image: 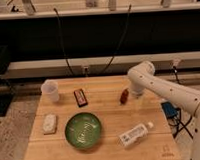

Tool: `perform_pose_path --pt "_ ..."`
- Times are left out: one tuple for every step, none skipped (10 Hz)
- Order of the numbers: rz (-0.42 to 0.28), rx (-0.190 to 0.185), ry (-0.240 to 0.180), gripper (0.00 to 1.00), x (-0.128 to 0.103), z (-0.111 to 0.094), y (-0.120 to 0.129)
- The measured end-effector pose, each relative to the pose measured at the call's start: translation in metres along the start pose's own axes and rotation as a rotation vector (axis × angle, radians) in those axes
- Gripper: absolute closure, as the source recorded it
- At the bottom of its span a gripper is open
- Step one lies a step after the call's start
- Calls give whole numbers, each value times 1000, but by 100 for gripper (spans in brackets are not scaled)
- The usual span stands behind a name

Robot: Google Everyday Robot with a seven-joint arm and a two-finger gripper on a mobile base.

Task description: Place the pepper in the ceramic bowl

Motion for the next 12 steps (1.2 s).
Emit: perform_pose_path --pt "-5 -5 -2 20 -2 2 0" --pt "-6 -9 -1 20 -2 4 -1" --pt "-13 -15 -3 20 -2 8 -1" --pt "-16 -16 -4 20 -2 10 -2" --pt "-19 -21 -6 20 -2 12 -3" --pt "-22 -27 -7 20 -2 14 -3" --pt "-23 -30 -8 20 -2 16 -4" --pt "-24 -34 -9 20 -2 17 -4" --pt "-25 -39 -10 20 -3 18 -5" --pt "-26 -42 -12 20 -3 19 -5" --pt "-27 -45 -13 20 -3 20 -6" --pt "-27 -47 -14 20 -3 21 -7"
